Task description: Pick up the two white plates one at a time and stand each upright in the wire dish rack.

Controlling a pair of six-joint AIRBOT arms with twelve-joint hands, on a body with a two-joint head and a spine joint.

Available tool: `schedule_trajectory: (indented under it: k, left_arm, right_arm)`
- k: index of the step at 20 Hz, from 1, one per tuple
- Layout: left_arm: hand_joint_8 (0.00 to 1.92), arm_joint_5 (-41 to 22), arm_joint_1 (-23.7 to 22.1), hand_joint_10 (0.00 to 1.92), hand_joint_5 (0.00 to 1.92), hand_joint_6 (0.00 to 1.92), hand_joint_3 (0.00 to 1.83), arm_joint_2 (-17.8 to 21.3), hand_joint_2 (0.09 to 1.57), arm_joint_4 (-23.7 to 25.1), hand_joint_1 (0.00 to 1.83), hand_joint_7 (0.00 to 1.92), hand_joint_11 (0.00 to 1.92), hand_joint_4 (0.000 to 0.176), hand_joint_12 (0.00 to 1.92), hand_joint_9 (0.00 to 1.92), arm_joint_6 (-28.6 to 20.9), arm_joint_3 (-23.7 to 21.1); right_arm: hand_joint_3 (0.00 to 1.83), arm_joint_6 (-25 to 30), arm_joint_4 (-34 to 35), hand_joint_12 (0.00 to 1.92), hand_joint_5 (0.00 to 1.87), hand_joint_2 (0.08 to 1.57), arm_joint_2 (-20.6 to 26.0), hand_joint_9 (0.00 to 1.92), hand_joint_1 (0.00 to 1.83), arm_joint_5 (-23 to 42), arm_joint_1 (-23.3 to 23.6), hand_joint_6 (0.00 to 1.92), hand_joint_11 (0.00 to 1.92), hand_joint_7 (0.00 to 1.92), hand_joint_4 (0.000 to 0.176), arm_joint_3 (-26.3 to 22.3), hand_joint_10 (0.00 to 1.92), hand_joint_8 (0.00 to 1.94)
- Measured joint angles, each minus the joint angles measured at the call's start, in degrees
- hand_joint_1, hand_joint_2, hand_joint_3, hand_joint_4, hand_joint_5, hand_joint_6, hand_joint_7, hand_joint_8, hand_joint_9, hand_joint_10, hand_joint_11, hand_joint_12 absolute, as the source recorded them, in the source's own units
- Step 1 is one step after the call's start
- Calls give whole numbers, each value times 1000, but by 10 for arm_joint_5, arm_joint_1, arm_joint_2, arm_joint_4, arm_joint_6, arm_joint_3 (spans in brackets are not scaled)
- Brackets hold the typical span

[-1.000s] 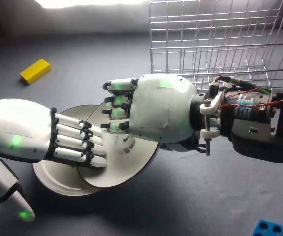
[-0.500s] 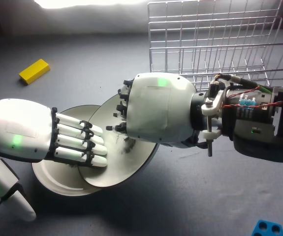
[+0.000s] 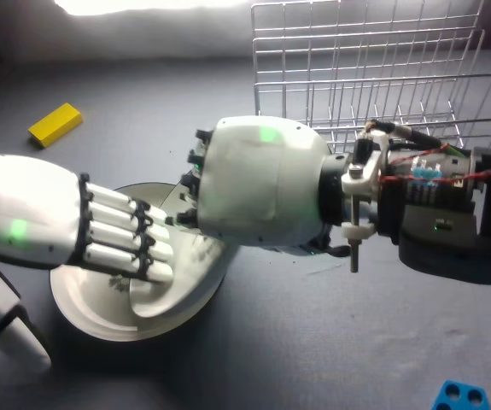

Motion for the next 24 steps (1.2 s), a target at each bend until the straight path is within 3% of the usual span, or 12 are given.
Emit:
schedule_trajectory:
  k: [5,9,14,20,24]
  left_arm:
    - [7,-2,-23,0,43,14,1,63,1000,-21,0,20,0,0,0,1,-15,-37]
    - [4,-7,-26,0,24,3,4,112,1007,-34,0,10,0,0,0,0,-29,-64]
    - [7,-10,-26,0,43,9,13,152,1029,-43,0,23,0,0,0,0,-53,-66]
    - [1,-23,-20,0,45,4,6,177,1020,-66,0,21,0,0,0,0,-61,-58]
    - [1,-25,-8,0,37,0,6,183,1023,-58,0,20,0,0,0,0,-61,-52]
  right_arm:
    - [0,10,0,1083,899,1085,9,1085,1384,-7,21,1027,940,1017,0,-19,971,868]
    - [1,17,0,1064,841,1102,15,1075,1379,-24,36,1117,953,974,0,-36,979,938]
    - [0,35,0,1075,848,1105,23,1062,1378,-42,53,1119,939,969,0,-44,998,946]
    - [0,132,0,1059,894,1080,43,1097,1386,-76,89,1032,948,1044,0,-54,940,839]
    - [1,210,-1,1042,893,1083,58,1100,1385,-94,116,1039,955,1017,0,-57,935,881]
